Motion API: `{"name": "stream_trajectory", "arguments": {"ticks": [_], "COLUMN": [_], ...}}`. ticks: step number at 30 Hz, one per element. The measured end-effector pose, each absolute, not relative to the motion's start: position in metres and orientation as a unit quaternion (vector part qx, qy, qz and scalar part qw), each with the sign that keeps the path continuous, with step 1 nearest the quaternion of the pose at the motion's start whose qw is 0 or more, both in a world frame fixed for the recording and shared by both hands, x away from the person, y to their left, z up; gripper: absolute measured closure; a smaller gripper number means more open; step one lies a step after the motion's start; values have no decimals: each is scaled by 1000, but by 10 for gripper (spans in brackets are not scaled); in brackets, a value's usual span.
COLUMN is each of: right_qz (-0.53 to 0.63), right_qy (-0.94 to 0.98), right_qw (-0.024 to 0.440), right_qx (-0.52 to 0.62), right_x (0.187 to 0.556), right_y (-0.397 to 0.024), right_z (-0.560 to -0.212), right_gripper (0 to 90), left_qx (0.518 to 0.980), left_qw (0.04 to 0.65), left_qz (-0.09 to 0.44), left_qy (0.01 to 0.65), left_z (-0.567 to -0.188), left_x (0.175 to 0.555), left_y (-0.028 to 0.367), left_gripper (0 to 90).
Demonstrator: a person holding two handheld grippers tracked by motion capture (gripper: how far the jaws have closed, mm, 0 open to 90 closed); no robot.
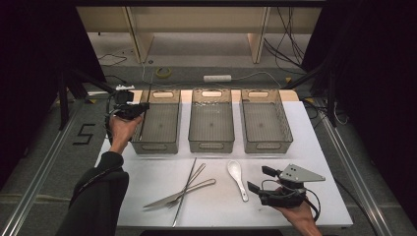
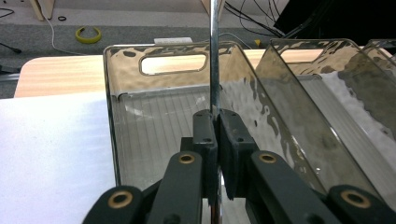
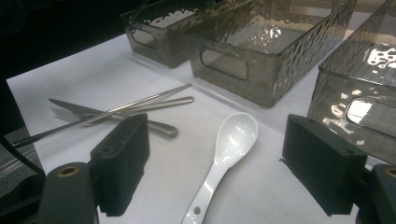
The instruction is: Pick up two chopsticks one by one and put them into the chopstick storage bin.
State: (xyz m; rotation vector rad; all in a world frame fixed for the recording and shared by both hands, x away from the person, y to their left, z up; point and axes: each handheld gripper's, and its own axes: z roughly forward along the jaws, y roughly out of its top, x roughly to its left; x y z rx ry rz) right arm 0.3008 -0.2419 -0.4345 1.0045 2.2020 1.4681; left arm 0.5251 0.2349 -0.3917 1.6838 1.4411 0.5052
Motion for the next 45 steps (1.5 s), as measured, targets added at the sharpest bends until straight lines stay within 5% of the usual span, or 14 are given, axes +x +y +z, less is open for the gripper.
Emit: {"name": "stream_trajectory", "arguments": {"ticks": [21, 24, 31, 35, 45], "right_qz": [514, 513, 515, 515, 513], "right_qy": [769, 770, 769, 768, 769], "right_qw": [154, 155, 155, 155, 159], "right_qx": [346, 346, 346, 348, 347], "right_x": [300, 300, 300, 300, 299], "right_y": [-241, -241, -241, -242, -241], "right_z": [-434, -434, -434, -433, -433], "right_gripper": [242, 242, 242, 242, 241], "left_qx": [680, 671, 653, 679, 712], "left_qw": [394, 400, 419, 400, 393], "left_qz": [191, 182, 147, 156, 80], "left_qy": [588, 597, 613, 595, 577], "left_z": [-413, -412, -402, -395, -383], "left_x": [528, 527, 515, 493, 440], "left_y": [231, 233, 235, 228, 209], "left_gripper": [834, 659, 434, 350, 266]}}
